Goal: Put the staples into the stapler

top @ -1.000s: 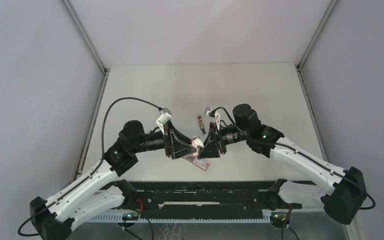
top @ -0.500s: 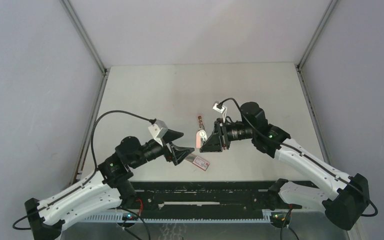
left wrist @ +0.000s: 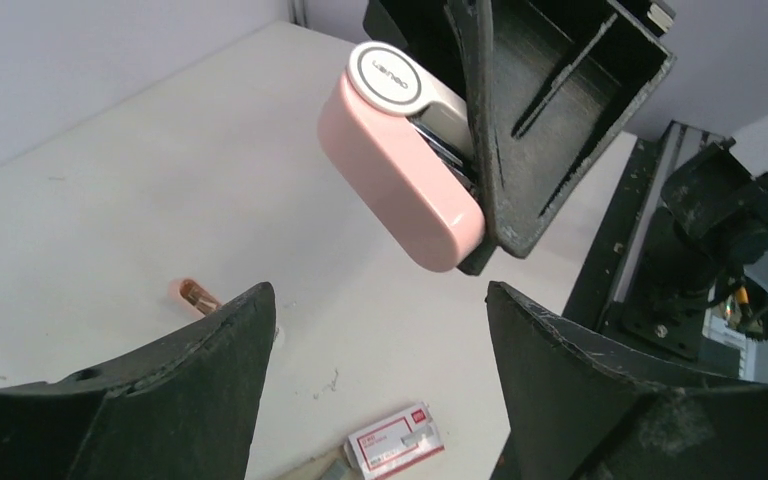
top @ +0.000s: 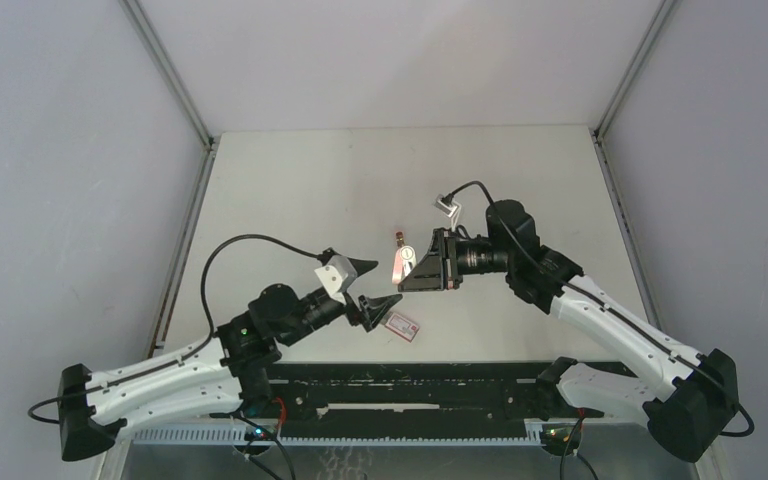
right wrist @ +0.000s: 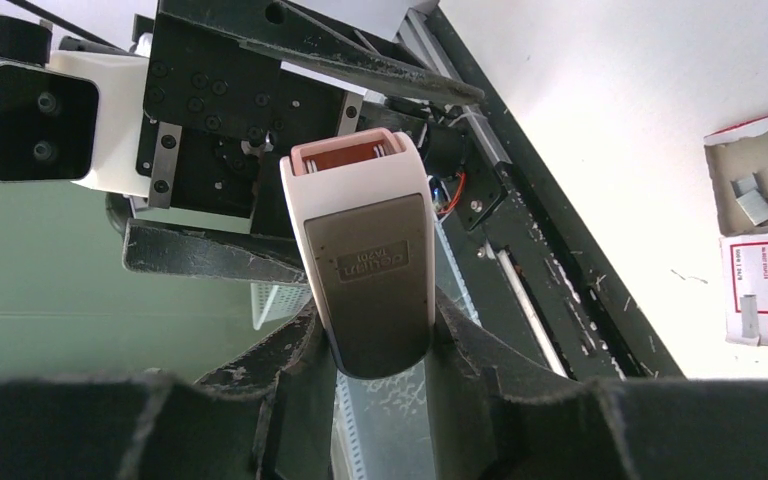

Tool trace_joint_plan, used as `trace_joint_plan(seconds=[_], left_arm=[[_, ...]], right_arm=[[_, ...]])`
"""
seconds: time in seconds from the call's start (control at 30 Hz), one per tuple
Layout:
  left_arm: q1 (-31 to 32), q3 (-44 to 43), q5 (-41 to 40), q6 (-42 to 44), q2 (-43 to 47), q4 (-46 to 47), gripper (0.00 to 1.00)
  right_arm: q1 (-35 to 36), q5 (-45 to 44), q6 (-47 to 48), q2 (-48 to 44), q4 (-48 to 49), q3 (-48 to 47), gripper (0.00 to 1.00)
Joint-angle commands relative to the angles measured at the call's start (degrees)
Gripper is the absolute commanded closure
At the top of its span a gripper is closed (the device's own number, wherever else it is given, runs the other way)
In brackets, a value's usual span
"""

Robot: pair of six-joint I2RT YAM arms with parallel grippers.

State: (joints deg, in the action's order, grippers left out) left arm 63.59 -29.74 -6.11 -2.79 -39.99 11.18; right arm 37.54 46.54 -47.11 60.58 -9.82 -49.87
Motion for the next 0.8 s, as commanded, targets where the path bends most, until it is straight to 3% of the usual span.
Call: trace_joint_plan(seconds=[0.0, 0.53, 0.77], left_arm=[[0.4, 1.5, -3.0, 2.8, -1.3, 10.1, 0.19], [0.3, 2.8, -8.1, 2.3, -3.7, 18.5, 0.20], [0.4, 4.5, -14.0, 2.2, -1.3, 19.1, 0.29]], right_arm=[[0.3, -0.6, -4.2, -0.7, 3.5, -0.3, 1.00], [1.7, 1.0, -6.9, 0.5, 6.0, -0.4, 1.00], [1.7, 1.7, -6.6, 0.3, 4.9, -0.3, 1.00]])
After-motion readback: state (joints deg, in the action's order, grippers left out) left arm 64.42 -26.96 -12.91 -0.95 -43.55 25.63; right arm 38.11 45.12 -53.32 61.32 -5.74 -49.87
